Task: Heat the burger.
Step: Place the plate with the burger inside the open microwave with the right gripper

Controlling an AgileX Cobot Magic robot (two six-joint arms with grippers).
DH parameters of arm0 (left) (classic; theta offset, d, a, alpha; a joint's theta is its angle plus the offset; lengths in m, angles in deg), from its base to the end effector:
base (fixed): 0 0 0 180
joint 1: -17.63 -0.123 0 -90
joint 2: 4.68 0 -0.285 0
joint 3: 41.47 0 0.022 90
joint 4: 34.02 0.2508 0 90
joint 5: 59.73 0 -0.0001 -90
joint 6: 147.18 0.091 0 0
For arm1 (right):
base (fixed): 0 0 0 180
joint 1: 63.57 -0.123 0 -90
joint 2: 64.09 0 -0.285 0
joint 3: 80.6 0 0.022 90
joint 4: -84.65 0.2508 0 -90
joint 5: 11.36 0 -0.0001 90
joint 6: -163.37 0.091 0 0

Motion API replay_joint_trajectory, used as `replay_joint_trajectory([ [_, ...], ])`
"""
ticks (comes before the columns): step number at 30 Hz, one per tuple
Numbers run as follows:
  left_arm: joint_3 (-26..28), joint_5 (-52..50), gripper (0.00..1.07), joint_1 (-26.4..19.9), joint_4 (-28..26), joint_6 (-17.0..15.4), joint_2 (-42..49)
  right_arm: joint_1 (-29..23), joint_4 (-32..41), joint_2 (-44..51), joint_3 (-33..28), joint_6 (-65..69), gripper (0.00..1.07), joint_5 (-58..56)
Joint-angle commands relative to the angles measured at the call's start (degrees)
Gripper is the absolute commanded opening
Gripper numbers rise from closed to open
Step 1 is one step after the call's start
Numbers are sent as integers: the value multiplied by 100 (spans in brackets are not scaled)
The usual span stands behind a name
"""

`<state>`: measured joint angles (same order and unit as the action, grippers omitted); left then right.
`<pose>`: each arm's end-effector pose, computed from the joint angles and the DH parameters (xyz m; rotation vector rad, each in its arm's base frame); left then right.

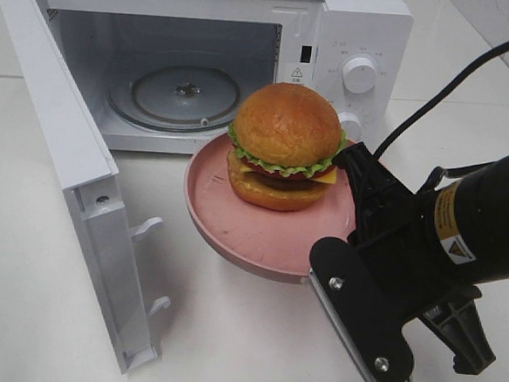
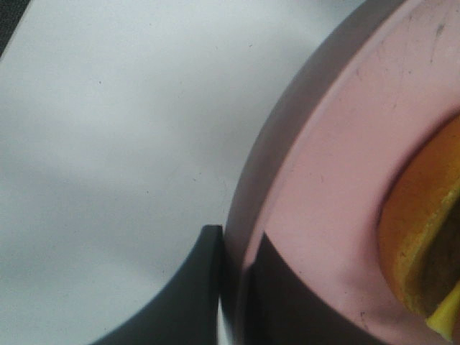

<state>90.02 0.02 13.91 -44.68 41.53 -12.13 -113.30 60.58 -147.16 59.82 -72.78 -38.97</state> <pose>-0.0049 -0.0149 0.2801 0.0947 2.0046 -0.0832 0.1655 0.1687 0.2132 -2.3149 1.2215 -0.4226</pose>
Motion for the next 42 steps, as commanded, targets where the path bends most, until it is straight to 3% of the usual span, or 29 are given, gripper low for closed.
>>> replay_joint_trajectory([
  [1,-17,-23,96,29,-11,0,109,201,138,57,40,-372,0,281],
  [11,-17,-23,96,29,-11,0,109,997,1753,57,40,-3083,0,321],
  [19,-17,-23,96,29,-11,0,109,1478,2790,57,40,-4326,0,344],
  [42,-17,-23,96,29,-11,0,109,1375,2733,-29,229,-4389,0,670],
])
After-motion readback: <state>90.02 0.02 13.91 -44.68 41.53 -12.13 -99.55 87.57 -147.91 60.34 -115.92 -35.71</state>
